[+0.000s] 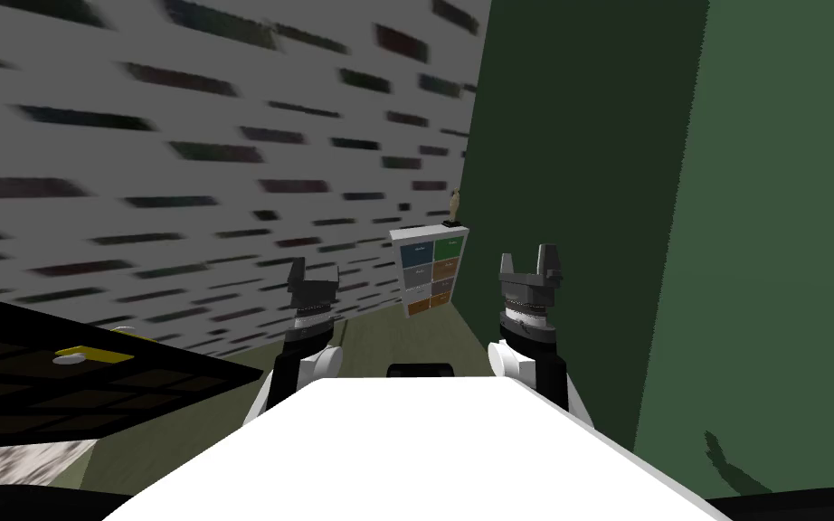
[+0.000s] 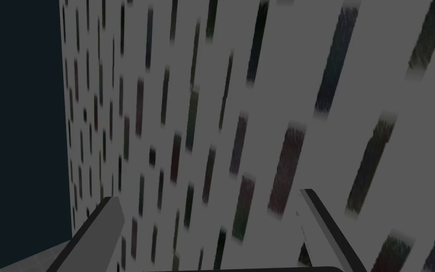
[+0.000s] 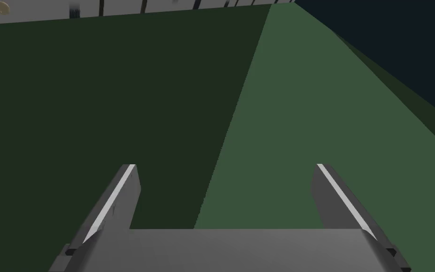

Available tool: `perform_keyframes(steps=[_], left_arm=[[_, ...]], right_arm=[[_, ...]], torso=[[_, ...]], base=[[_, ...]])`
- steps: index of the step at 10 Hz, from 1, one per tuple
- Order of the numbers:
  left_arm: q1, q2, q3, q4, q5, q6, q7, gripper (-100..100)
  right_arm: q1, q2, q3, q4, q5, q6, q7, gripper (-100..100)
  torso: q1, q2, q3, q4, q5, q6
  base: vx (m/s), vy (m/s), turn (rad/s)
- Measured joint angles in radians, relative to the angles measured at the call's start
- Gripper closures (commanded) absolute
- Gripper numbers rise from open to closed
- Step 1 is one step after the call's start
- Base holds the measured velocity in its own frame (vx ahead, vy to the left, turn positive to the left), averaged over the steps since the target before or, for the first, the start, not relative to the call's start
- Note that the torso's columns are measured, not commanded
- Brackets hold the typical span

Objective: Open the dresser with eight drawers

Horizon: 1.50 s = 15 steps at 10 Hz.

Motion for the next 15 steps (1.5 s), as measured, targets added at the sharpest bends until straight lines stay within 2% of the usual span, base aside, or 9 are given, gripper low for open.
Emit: perform_keyframes(steps=[2, 9, 10, 12, 15], left_arm=[[0.0, 0.0, 0.0, 0.0, 0.0, 0.0, 0.0, 0], [0.0, 0.0, 0.0, 0.0, 0.0, 0.0, 0.0, 0], [0.0, 0.0, 0.0, 0.0, 0.0, 0.0, 0.0, 0], [0.0, 0.0, 0.0, 0.0, 0.0, 0.0, 0.0, 0], [0.0, 0.0, 0.0, 0.0, 0.0, 0.0, 0.0, 0]], right_arm=[[0.0, 0.0, 0.0, 0.0, 0.0, 0.0, 0.0, 0], [0.0, 0.0, 0.0, 0.0, 0.0, 0.0, 0.0, 0], [0.0, 0.0, 0.0, 0.0, 0.0, 0.0, 0.0, -100], [-0.01, -0.052, -0.004, 0.014, 0.008, 0.001, 0.017, -100], [-0.024, -0.133, -0.013, 0.043, 0.031, -0.006, 0.072, -100]], torso=[[0.0, 0.104, -0.209, 0.105, 0.0, 0.0], [0.0, 0.618, -1.234, 0.617, 0.0, 0.0], [0.0, 0.691, -1.382, 0.691, 0.0, 0.0], [0.001, 0.733, -1.471, 0.734, 0.0, 0.0], [0.002, 0.737, -1.477, 0.738, 0.001, 0.0]], base=[[0.0, 0.0, 0.0], [0.0, 0.0, 0.0], [0.02, 0.012, -0.01], [0.031, 0.042, -0.018], [0.055, 0.084, -0.028]])
